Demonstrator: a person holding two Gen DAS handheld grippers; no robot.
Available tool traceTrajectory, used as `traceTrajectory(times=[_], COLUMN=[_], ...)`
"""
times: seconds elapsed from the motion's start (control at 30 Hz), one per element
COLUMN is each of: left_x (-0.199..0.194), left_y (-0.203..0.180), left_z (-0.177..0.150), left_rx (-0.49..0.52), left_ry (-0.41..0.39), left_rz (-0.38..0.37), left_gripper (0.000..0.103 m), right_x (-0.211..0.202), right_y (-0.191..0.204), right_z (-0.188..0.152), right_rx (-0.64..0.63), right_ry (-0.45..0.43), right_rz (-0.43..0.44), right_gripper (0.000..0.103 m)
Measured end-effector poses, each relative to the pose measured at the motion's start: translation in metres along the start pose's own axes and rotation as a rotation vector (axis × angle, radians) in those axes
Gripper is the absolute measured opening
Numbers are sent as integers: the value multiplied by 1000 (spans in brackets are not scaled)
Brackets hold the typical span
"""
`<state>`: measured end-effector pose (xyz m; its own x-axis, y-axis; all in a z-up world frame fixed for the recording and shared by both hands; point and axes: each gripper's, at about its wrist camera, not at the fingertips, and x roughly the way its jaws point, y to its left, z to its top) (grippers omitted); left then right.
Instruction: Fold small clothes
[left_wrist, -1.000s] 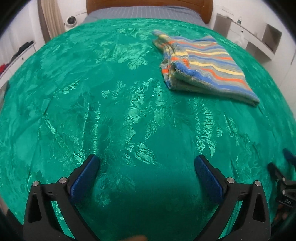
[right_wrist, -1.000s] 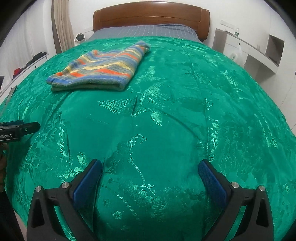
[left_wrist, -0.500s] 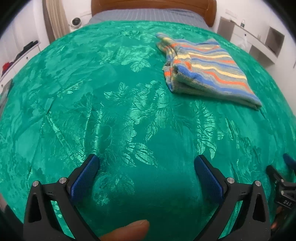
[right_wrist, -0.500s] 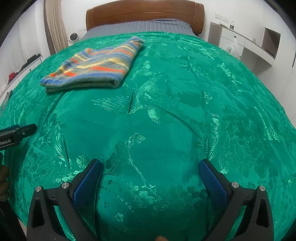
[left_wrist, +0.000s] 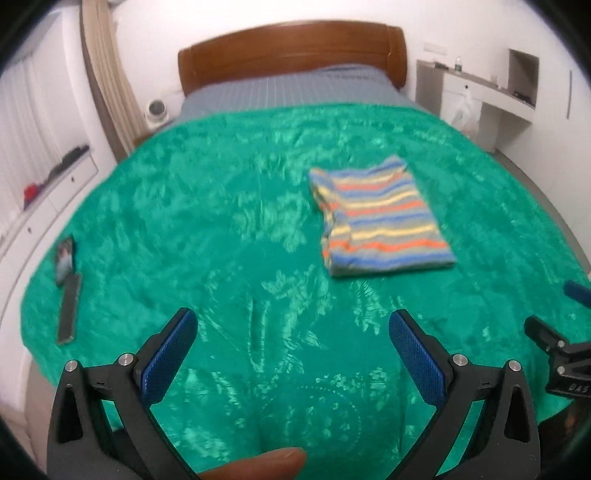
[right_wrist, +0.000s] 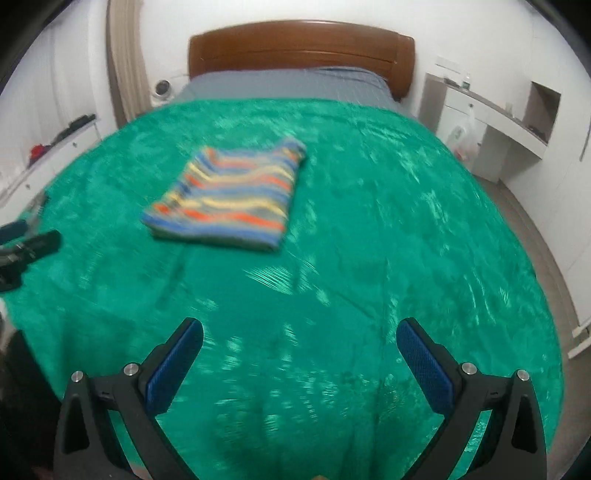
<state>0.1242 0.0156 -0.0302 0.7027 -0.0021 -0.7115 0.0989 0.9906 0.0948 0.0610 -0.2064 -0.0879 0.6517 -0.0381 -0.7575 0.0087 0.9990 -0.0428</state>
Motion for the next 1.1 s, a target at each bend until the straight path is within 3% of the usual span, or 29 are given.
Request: traceTrajectory(times=[0.17, 0.4, 0.6, 0.77, 0.9, 1.1], left_x=[-35, -54, -66, -85, -92, -89], left_y=[2, -5, -8, -9, -11, -9], left_z=[4, -9, -21, -26, -25, -23], left_rx=[-6, -2, -27, -23, -16, -26], left_ry=[-55, -18, 38, 3, -26, -14], left_rz=[3, 40, -5, -15, 22, 26], left_gripper=[103, 103, 103, 103, 103, 103], right_x=[-47, -83, -104, -113, -117, -125], right_y=[16, 32, 34, 39, 43, 47], right_z=[17, 10, 9, 10, 9, 11], right_rx=[-9, -42, -45, -52, -55, -51], right_ry=[-41, -46, -64, -56, -60, -69], right_rz=[87, 62, 34, 39, 32, 30], right_gripper=[103, 103, 103, 103, 103, 103])
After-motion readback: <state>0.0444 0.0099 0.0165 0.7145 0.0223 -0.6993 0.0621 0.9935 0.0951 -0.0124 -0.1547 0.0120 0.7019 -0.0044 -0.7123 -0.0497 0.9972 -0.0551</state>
